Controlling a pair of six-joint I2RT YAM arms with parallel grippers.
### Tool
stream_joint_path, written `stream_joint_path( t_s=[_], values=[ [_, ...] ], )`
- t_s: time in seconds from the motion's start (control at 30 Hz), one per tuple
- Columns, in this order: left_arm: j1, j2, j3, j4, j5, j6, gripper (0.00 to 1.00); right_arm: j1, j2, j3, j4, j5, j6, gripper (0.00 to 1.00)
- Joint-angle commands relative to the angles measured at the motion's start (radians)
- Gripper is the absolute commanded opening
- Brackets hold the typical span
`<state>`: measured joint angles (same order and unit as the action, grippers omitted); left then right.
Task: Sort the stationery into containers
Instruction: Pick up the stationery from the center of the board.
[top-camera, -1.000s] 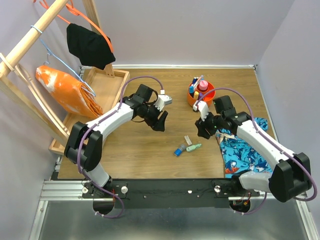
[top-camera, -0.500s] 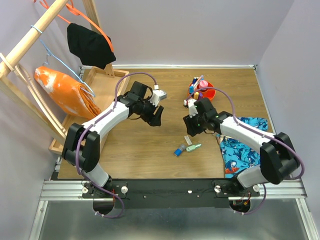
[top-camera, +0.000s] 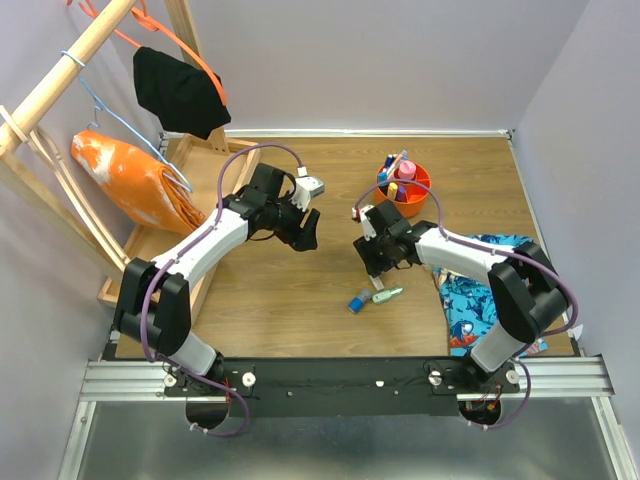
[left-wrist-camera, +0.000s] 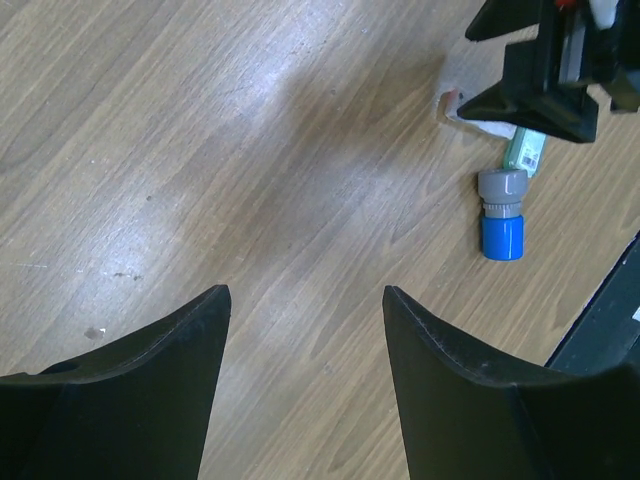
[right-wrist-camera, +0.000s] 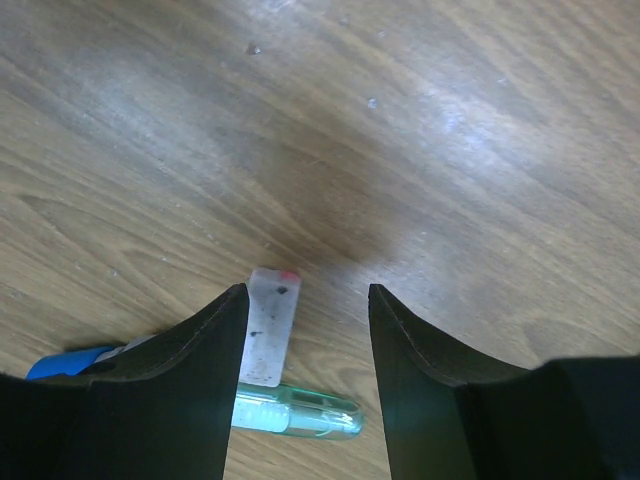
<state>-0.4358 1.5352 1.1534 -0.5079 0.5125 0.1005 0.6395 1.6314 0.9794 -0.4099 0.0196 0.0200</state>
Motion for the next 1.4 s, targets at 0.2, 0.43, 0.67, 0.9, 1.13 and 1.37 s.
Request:
stream_joint_path(
  t_s=[0.2,0.43,0.67,0.9,1.13,1.37],
  values=[
    [0.002,0.002,-0.006,0.045,0.018,-0.039,0.71,0.075,0.045,0.018,-0.037,0.016,0.043,0.58],
    [0.002,0.016,0.006,0.046,0.017,-0.048,0.71,0.075,0.05,-0.016,-0.023,0.026,0.058,0.53],
    [0.002,0.029,0.014,0.043,0.017,-0.053,0.71,0.075,0.058,-0.039,0.013,0.033,0.06,0.44],
    [0.003,0.052,0.048,0.029,0.024,-0.061,0.71,0.075,0.018,0.001,0.019,0.042,0.014,0.11],
    [0.055,0.101,0.1,-0.001,0.098,-0.09,0.7,0.04,-0.178,0.171,0.036,0.056,-0.046,0.01],
    [0.052,0.043,0.017,0.112,0.153,0.039,0.71,-0.246,-0.26,0.3,0.078,-0.013,0.028,0.01]
  ],
)
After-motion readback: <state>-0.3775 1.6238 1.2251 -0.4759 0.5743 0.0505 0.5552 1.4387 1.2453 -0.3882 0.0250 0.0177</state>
